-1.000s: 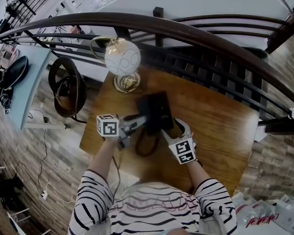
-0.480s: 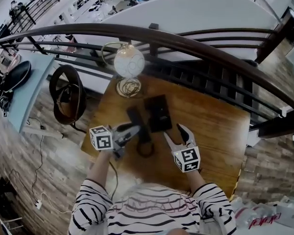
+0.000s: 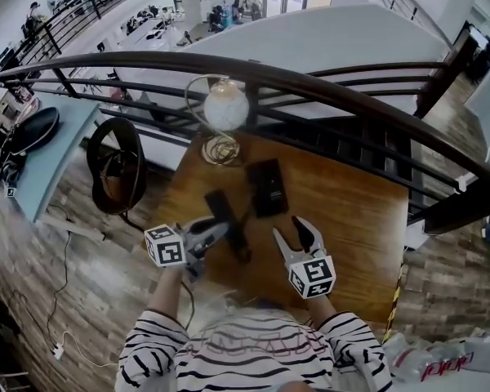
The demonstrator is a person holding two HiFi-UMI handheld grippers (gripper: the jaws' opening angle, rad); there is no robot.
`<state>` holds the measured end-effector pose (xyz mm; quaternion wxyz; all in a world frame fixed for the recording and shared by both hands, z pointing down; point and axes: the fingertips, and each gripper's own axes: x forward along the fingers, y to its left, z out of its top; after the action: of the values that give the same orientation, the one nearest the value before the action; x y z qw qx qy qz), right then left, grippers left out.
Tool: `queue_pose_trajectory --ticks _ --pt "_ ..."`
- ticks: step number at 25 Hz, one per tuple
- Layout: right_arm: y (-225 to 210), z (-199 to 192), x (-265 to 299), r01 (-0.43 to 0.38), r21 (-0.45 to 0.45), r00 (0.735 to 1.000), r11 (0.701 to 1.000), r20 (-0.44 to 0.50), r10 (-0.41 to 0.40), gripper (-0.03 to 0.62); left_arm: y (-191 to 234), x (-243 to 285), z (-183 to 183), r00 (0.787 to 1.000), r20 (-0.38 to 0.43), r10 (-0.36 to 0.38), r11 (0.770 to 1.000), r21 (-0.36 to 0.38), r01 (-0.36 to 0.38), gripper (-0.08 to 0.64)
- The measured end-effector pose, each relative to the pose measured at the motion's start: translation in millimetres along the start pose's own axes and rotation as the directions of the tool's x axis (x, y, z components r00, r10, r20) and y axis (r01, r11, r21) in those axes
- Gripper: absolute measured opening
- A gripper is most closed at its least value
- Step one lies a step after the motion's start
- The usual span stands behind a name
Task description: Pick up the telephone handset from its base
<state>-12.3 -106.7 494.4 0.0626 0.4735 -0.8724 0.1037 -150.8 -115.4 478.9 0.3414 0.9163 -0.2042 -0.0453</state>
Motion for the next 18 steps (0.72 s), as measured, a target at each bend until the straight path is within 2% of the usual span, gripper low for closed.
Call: queue_pose_trajectory --ticks 8,10,18 --pt "55.7 4.4 -40.1 0.04 0.01 0.999 0.999 0.034 -0.04 0.177 -44.7 -61.0 -14.4 0.999 0.026 0.032 0.998 0.047 -0.034 0.075" --pt "64.8 5.7 -50.4 0.052 0.012 0.998 0.999 0.046 -0.052 0.147 -53.7 -70.5 -18.3 0.999 0.028 0.035 0.997 0.066 -0.037 0.077" --pt "93.0 10.5 -82.0 0.082 0.034 0.993 0.996 0.086 -0.085 0.1 -83.1 -97.6 -34.3 0.999 0.022 0.049 0.992 0.116 -0.052 0.077"
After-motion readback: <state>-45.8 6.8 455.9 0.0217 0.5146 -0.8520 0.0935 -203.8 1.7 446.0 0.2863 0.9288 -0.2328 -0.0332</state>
